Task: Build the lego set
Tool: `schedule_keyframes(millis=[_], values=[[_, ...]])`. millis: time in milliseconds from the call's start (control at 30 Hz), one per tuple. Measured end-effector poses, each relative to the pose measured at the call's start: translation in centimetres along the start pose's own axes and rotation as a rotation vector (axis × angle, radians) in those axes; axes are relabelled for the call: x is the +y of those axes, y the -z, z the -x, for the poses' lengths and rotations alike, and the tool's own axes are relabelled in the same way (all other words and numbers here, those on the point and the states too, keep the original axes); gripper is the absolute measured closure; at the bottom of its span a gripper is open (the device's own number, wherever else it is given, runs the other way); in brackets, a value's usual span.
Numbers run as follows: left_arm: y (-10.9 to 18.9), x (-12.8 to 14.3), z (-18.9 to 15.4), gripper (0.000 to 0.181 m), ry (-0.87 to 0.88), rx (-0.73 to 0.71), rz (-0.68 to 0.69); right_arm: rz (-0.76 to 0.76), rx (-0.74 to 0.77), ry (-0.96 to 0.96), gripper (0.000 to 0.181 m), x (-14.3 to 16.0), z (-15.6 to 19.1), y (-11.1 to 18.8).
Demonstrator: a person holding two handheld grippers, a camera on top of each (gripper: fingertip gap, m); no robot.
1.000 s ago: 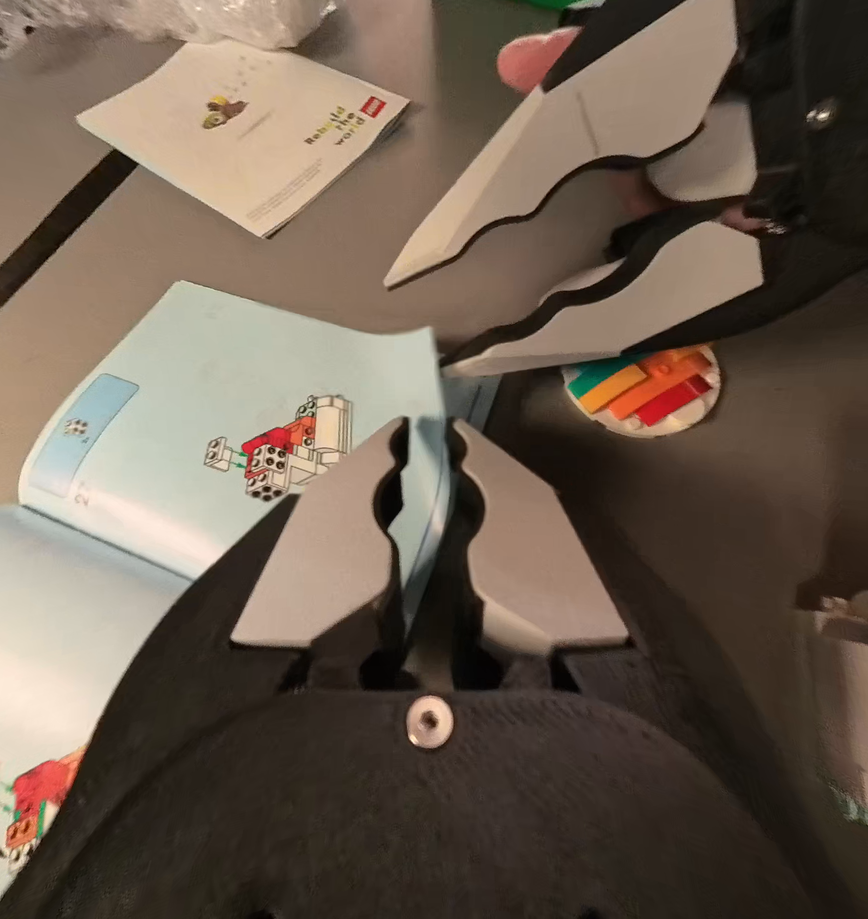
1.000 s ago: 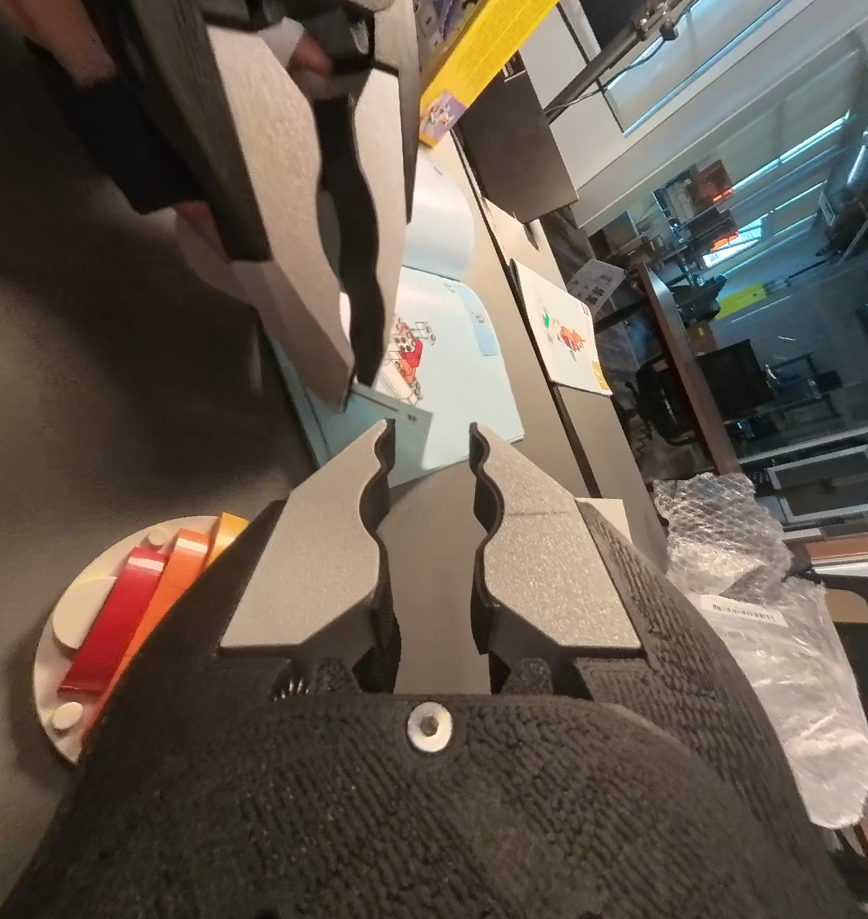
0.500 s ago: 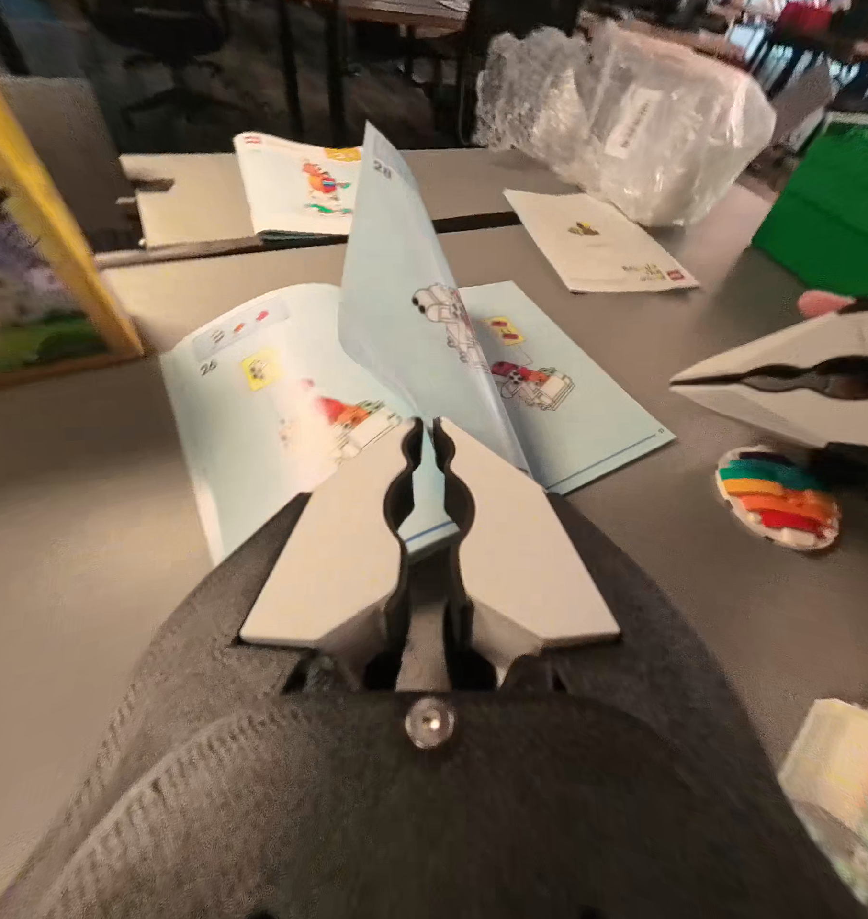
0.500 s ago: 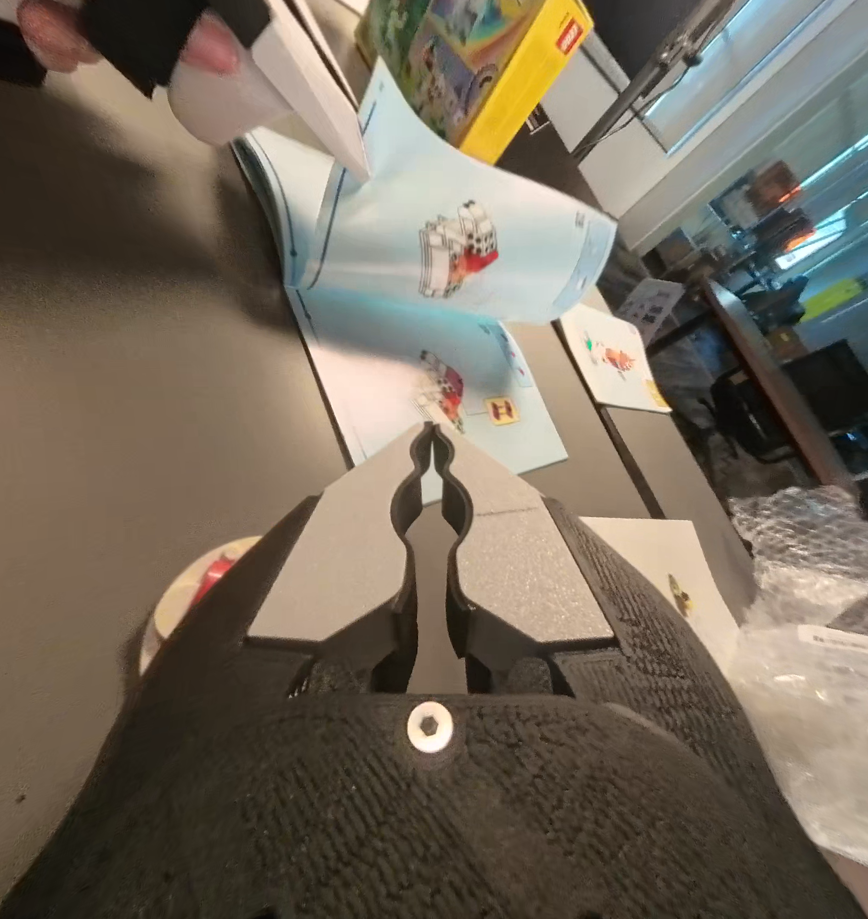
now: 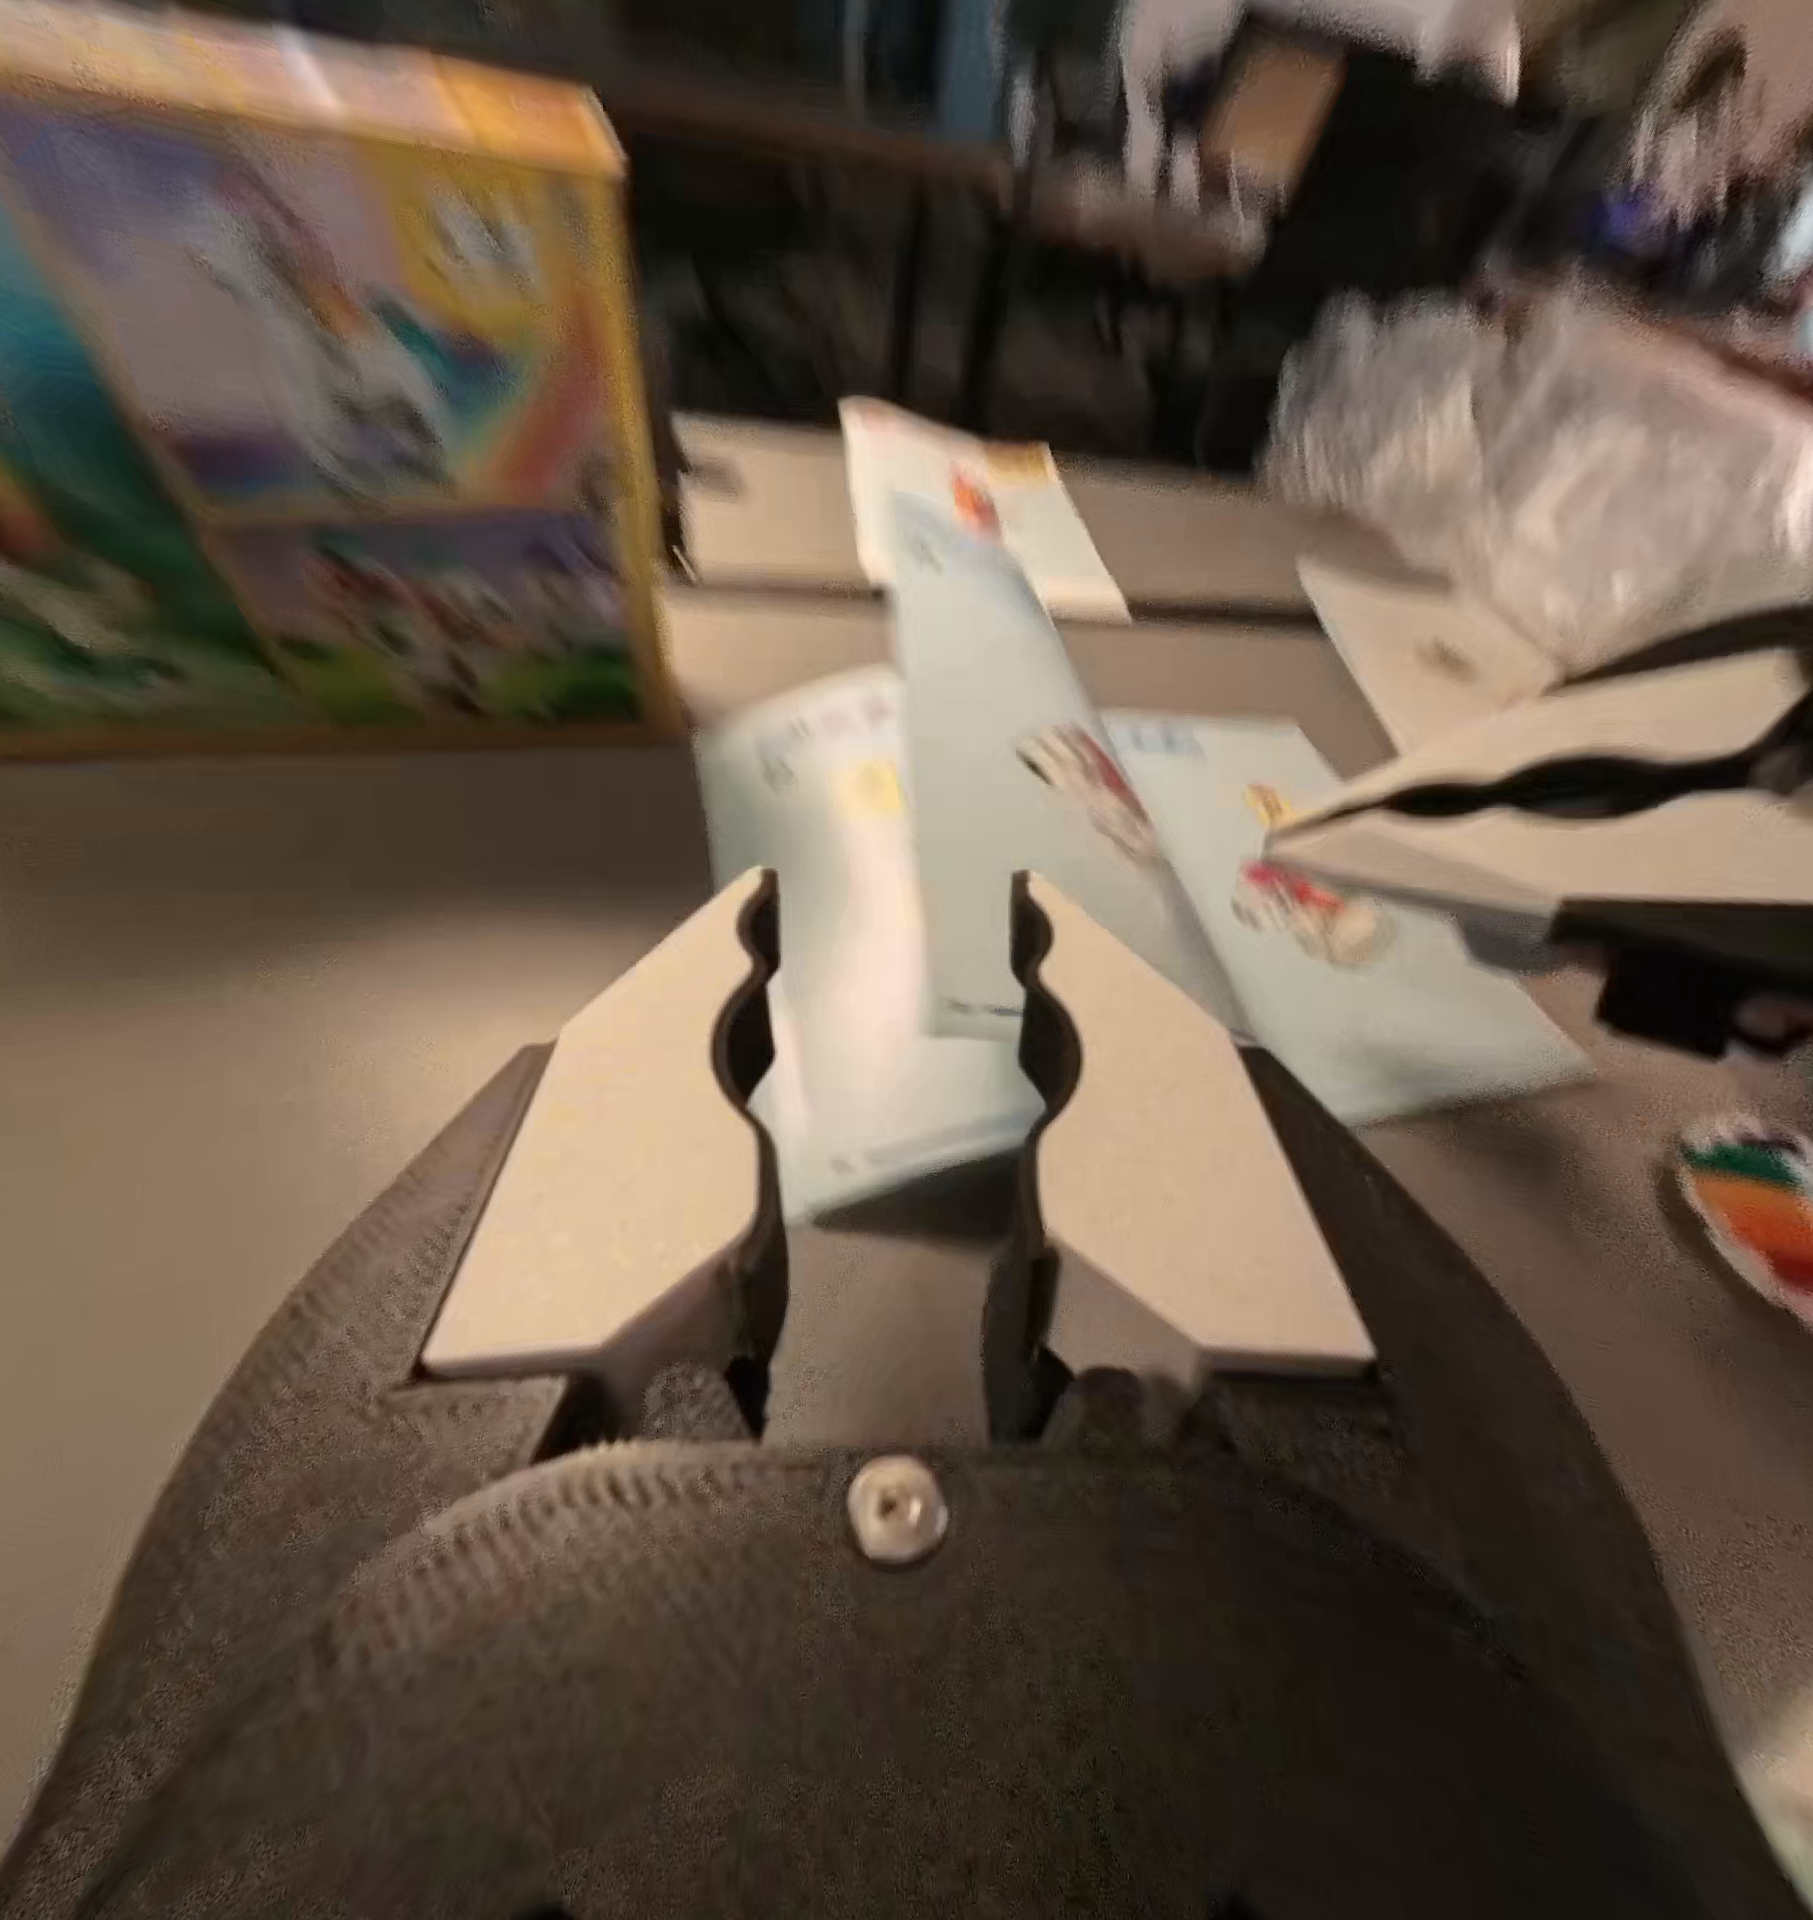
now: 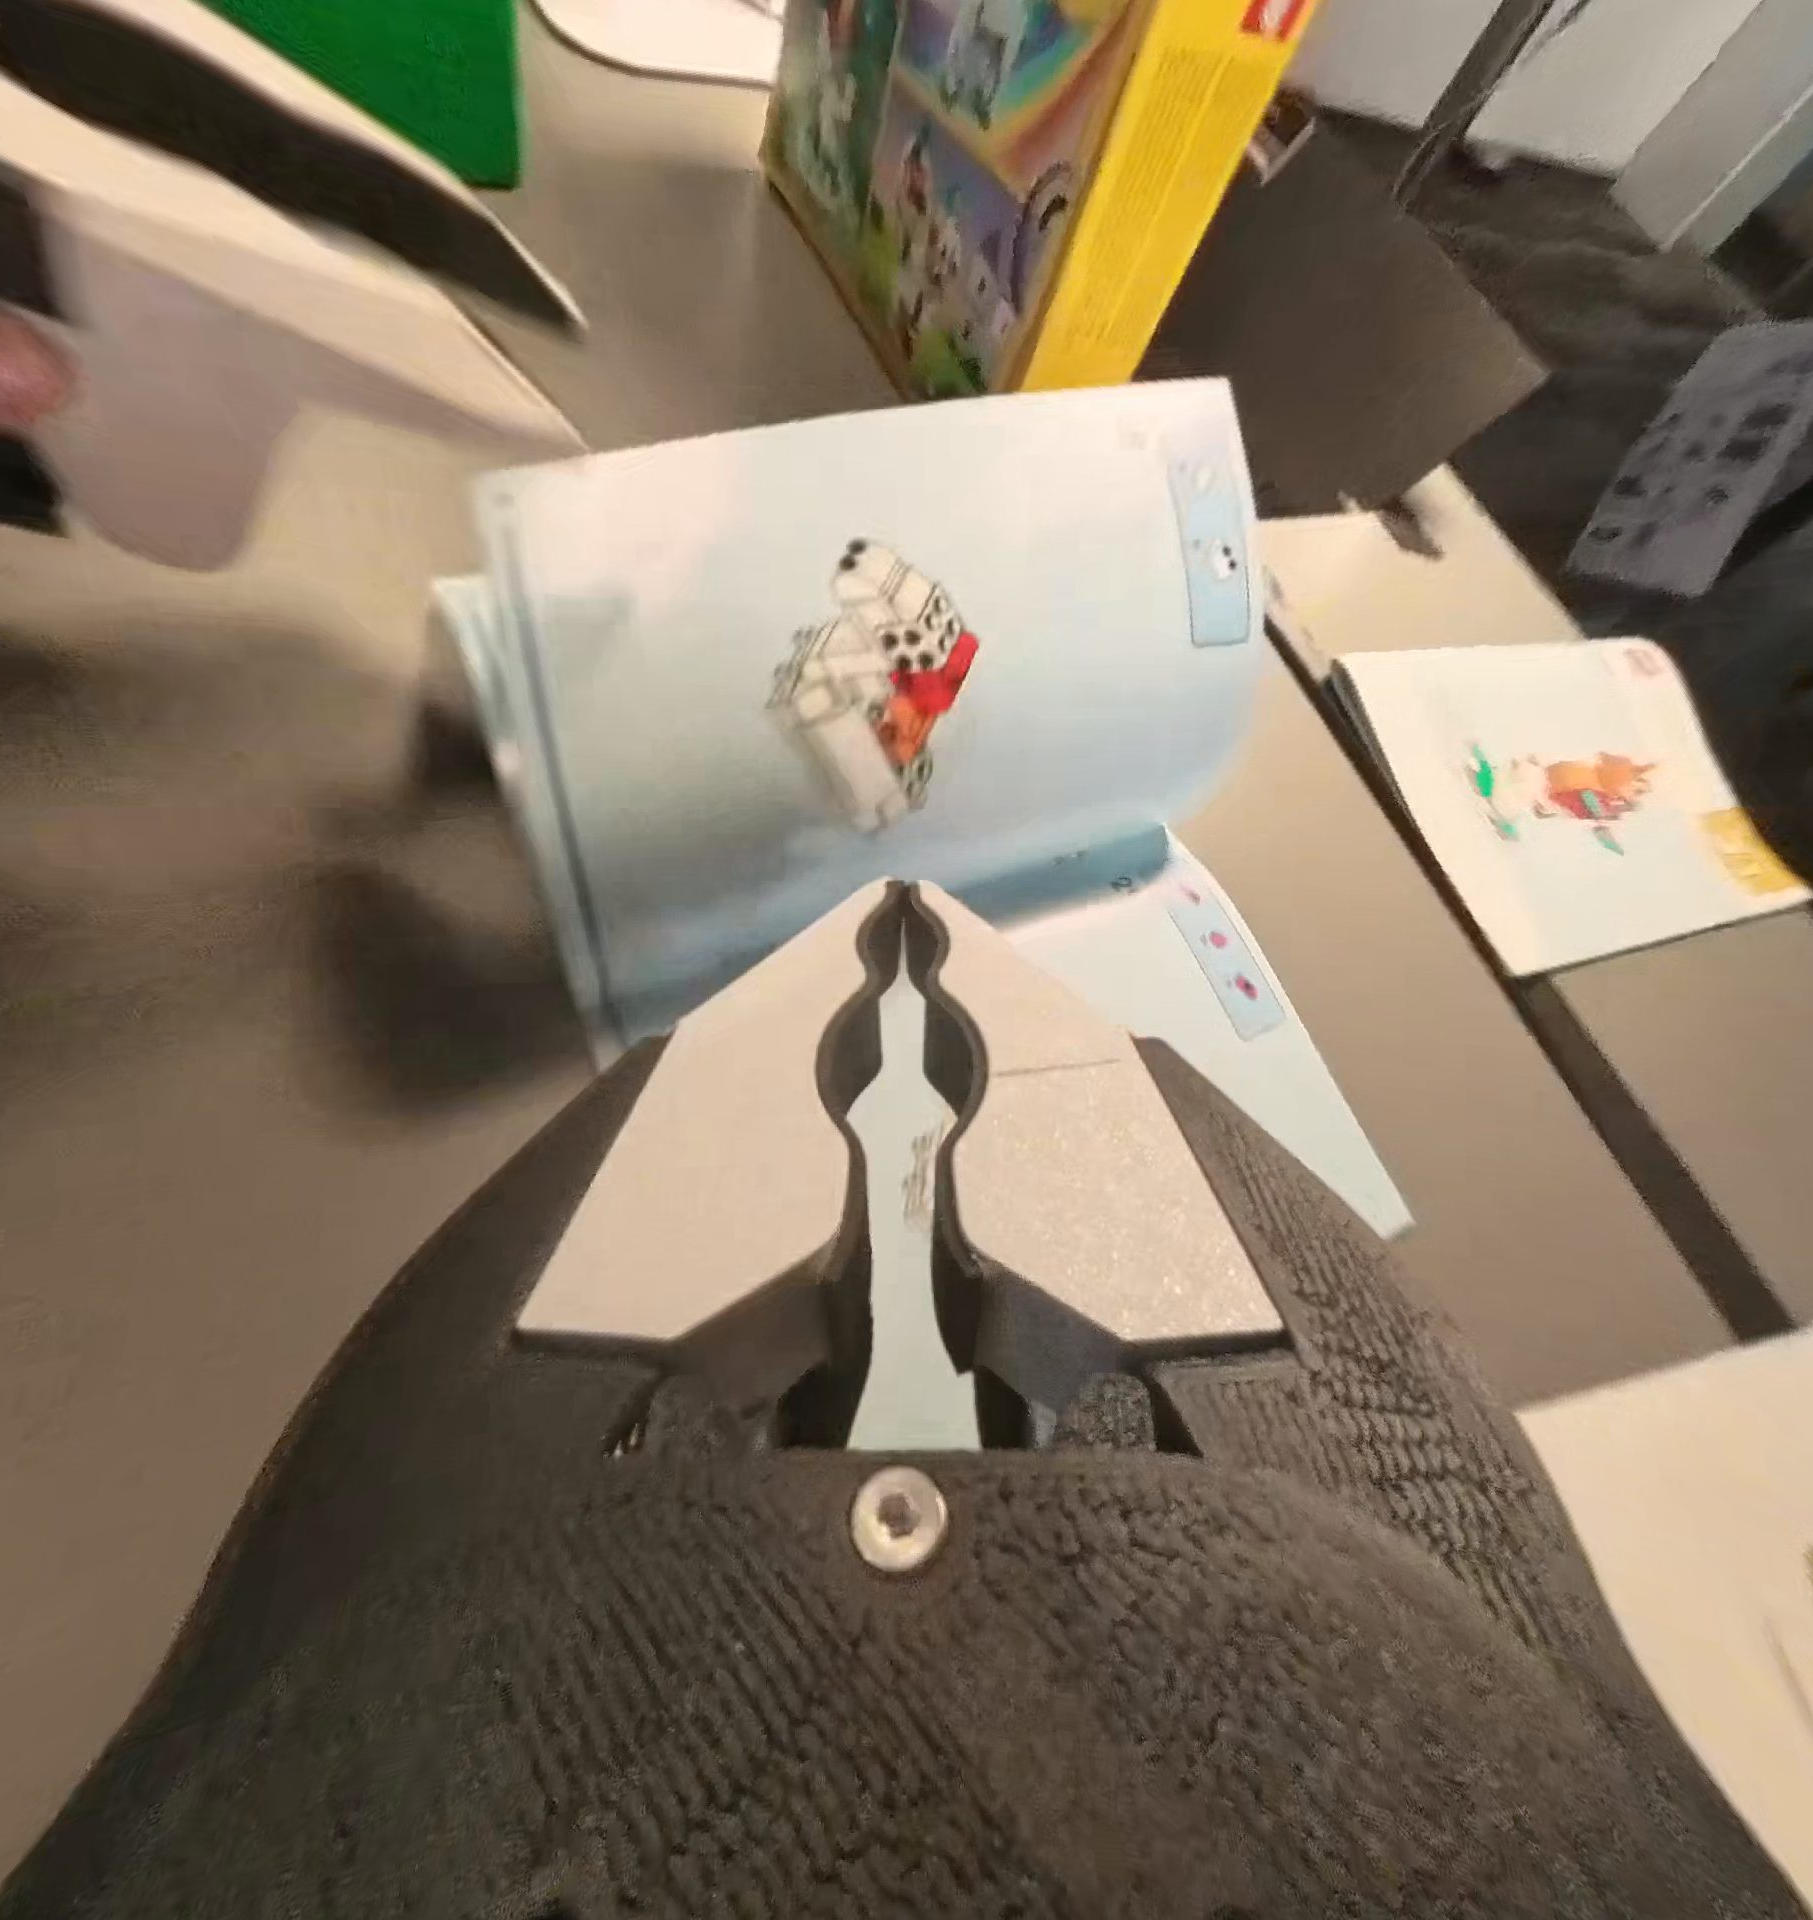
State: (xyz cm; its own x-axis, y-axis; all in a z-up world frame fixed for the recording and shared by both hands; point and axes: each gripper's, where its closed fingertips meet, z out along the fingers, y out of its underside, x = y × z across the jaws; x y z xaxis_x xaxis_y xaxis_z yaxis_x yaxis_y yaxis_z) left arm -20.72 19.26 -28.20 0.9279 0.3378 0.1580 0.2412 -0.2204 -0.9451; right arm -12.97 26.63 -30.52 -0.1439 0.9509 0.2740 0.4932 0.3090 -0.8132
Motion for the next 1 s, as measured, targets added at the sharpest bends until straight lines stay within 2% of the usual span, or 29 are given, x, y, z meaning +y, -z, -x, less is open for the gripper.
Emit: schedule_keyframes(millis=[33,100,200,267,433,533,600,700,833,1000], values=[[0.8,-1.6,1.0,0.137,-0.022,-0.043,-0.107,0.022,-0.014,-0.036,0.181,0.0,-0.4,-1.1],[1.9,-3.6,2.2,0.135,-0.071,-0.098,-0.228,0.074,-0.058,-0.086,0.181,0.5,-0.7,-3.1],[2.7,-4.8,2.4,0.132,-0.115,-0.102,-0.296,0.146,-0.102,-0.096,0.181,1.7,-0.6,-5.1],[3.1,-5.5,2.1,0.132,-0.115,-0.085,-0.329,0.14,-0.118,-0.063,0.181,1.5,-0.3,-5.6],[3.9,-6.5,2.3,0.132,-0.059,-0.061,-0.385,0.155,-0.166,0.044,0.177,1.1,0.8,-6.3],[4.5,-6.9,3.3,0.132,-0.009,-0.072,-0.412,0.135,-0.148,0.06,0.156,0.3,0.4,-6.4],[5.0,-7.3,4.0,0.132,0.022,-0.077,-0.432,0.087,-0.223,0.012,0.156,-0.9,1.4,-6.2],[5.4,-7.5,4.9,0.132,0.068,-0.081,-0.447,0.142,-0.314,0.03,0.154,-0.2,2.9,-6.5],[5.6,-7.6,5.4,0.131,0.109,-0.068,-0.454,0.18,-0.357,0.048,0.155,0.2,3.5,-6.6],[5.7,-7.8,4.8,0.128,0.131,-0.029,-0.464,0.199,-0.342,-0.003,0.149,0.6,3.0,-6.4]])
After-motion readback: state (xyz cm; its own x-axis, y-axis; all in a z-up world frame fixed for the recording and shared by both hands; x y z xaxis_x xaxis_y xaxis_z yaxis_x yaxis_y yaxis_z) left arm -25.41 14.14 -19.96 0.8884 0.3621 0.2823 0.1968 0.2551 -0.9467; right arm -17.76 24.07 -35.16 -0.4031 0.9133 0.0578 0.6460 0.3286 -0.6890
